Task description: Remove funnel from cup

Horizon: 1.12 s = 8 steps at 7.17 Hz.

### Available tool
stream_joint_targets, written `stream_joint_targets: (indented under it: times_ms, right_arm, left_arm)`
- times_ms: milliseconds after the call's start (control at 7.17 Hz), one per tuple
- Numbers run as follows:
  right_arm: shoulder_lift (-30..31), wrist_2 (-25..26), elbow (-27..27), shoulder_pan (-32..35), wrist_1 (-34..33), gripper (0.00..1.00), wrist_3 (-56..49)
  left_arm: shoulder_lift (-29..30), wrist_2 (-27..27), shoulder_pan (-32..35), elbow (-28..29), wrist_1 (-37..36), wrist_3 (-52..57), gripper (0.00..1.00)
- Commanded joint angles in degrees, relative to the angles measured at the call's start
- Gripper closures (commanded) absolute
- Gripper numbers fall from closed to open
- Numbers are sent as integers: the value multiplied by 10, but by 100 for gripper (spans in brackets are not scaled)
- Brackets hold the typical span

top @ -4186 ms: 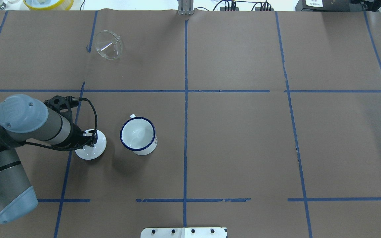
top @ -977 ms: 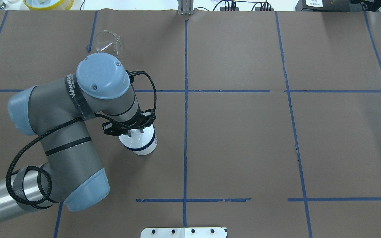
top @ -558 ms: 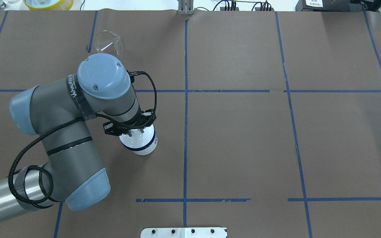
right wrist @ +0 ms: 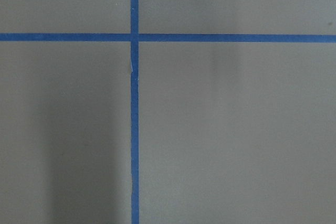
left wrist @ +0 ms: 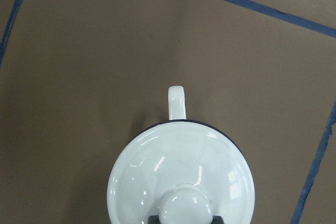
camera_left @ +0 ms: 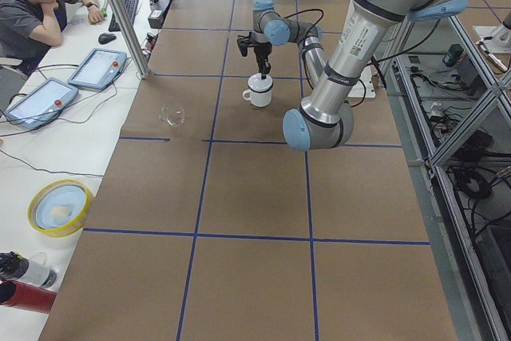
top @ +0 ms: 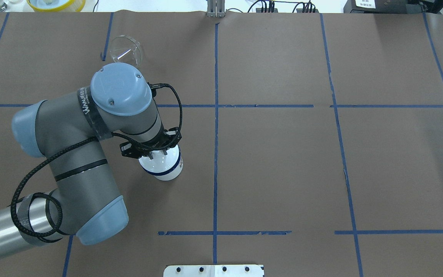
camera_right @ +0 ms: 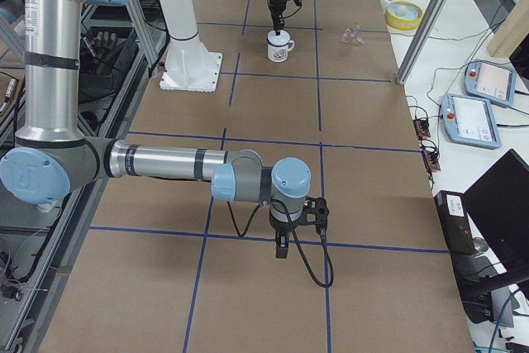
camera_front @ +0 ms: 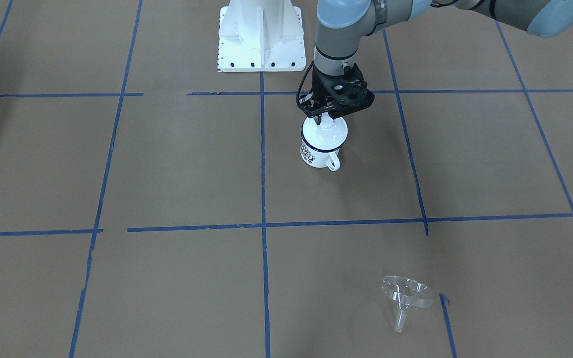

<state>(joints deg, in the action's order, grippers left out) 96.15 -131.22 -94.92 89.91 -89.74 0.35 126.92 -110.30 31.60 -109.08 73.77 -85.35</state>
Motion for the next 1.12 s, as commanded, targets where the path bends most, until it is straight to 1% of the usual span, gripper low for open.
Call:
stream_joint_targets:
  times_ms: [0,140,279,419,558,698,837,977]
  right_arm:
    - [0,0,0,0,0,0,0]
    - [0,0,0,0,0,0,0]
    - [0,0,0,0,0,0,0]
    - [0,0,0,0,0,0,0]
    - [0,0,0,0,0,0,0]
    - [0,0,1,0,0,0,0]
    - [0,0,1,0,0,0,0]
    - [0,0,0,0,0,0,0]
  left_arm:
    - [-1,0,0,0,3,1,29]
    - [-3,3,0,-1,3,1,0]
    - [-3,8,0,-6,3,2,0]
    - [-5,11,6,-32,2,8,0]
    - [-31,7,28,-77,2,37,0]
    - [-55,2,79,-118,2,115,0]
    - [-84,-32,153,-129,5,192,0]
    - [-119,-119,253,-122,5,332,0]
